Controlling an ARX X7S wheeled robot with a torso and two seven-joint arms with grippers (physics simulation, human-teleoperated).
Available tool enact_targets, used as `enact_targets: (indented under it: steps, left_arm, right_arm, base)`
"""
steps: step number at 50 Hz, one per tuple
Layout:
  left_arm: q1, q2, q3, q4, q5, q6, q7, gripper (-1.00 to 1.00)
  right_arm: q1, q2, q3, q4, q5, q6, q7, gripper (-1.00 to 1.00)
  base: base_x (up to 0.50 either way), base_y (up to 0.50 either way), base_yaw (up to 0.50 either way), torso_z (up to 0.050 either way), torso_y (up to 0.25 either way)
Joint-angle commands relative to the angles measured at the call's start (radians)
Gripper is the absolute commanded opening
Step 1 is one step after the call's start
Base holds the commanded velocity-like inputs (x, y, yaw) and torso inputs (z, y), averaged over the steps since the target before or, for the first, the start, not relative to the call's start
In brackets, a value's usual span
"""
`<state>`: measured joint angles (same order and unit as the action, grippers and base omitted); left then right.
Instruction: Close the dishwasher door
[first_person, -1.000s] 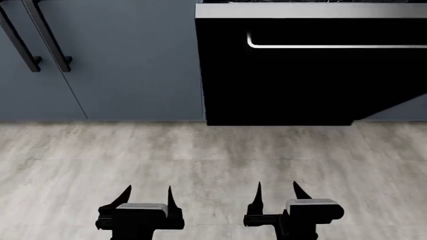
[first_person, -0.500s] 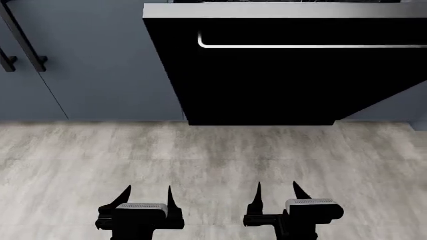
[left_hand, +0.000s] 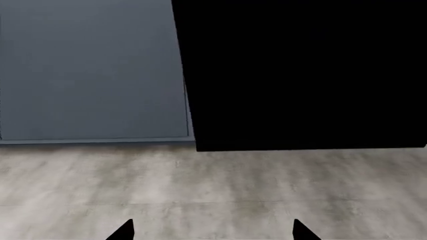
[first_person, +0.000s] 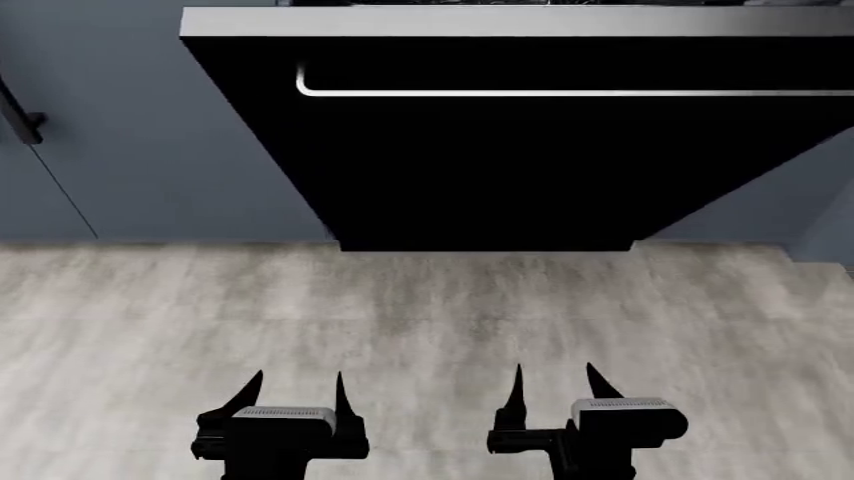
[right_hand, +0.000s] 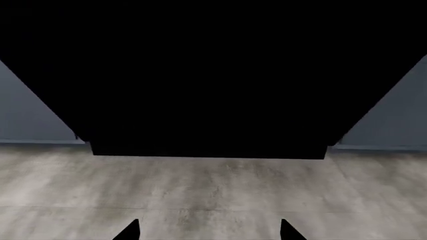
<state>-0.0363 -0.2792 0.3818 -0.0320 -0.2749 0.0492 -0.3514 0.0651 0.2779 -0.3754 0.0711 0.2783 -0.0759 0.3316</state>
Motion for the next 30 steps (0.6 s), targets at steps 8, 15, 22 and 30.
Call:
enact_targets:
  steps: [8,15,22,30]
  left_arm:
    - [-0.001,-0.003,0.005,-0.003,-0.003,0.004,-0.004,1.0]
    - [-0.002,-0.004,0.007,-0.003,-0.006,0.004,-0.005,1.0]
    - [-0.002,-0.006,0.008,-0.003,-0.009,0.005,-0.006,1.0]
    - [-0.006,-0.007,0.01,-0.004,-0.01,0.003,-0.007,1.0]
  right_arm:
    - [0.002,0.003,-0.005,0.002,0.003,-0.003,0.004,1.0]
    - [0.002,0.005,-0.008,0.0,0.004,-0.002,0.006,1.0]
    - [0.002,0.006,-0.009,0.002,0.005,-0.004,0.007,1.0]
    - [0.006,0.005,-0.012,0.007,0.005,-0.005,0.008,1.0]
  base:
    - [0.0,-0.25,0.0,0.0,0.0]
    - [0.0,-0.25,0.0,0.0,0.0]
    - [0.0,-0.25,0.0,0.0,0.0]
    - [0.0,-0.25,0.0,0.0,0.0]
